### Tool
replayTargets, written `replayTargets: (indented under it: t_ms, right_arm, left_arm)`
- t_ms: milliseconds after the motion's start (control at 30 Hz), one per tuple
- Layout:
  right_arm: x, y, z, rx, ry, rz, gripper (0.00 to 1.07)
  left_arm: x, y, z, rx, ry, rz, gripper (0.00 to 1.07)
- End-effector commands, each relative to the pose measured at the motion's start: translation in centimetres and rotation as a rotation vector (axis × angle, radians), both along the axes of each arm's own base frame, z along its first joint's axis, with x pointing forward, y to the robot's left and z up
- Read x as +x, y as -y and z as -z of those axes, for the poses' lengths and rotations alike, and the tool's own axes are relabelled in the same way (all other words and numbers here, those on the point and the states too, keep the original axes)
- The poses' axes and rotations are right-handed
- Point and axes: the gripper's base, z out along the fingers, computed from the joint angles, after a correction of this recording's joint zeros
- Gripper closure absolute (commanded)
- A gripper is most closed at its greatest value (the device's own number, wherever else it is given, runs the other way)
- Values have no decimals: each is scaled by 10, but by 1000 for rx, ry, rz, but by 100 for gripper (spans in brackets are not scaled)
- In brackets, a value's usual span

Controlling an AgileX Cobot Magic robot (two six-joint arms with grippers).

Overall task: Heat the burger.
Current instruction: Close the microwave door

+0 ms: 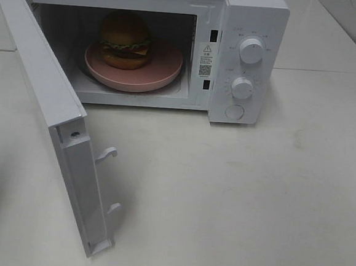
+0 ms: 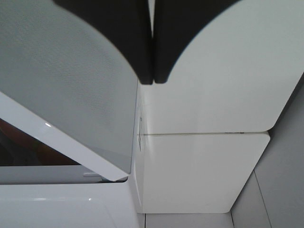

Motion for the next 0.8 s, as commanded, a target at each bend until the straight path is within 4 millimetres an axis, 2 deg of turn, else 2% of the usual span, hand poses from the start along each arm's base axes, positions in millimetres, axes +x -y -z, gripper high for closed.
replayTargets:
  t_ms: [33,100,133,167,200,367,533,667,800]
  right_arm:
    - [-4,0,-1,-3,39,8,31]
    - [-4,0,-1,-3,39,8,31]
    - [-4,0,-1,-3,39,8,31]
    - [-4,0,-1,-3,39,8,31]
    - [-4,0,-1,-3,39,8,31]
    - [-4,0,-1,-3,39,8,31]
    - [-4,0,-1,-3,39,8,31]
    - [-4,0,-1,-3,39,8,31]
    - [-4,0,-1,-3,39,8,31]
  left_arm:
    - [15,2,23,0,68,0,107]
    - [17,1,26,0,93,-4,107]
    - [20,1,40,2,111,-12,107]
    - [20,1,40,2,111,-12,107]
    - [24,0,50,5,136,-19,107]
    - [33,1,64,18,123,-17,107]
    - [51,8,79,95,119,74,107]
    - [57,13,85,102,129,133,107]
    - [68,26,94,77,173,267,107]
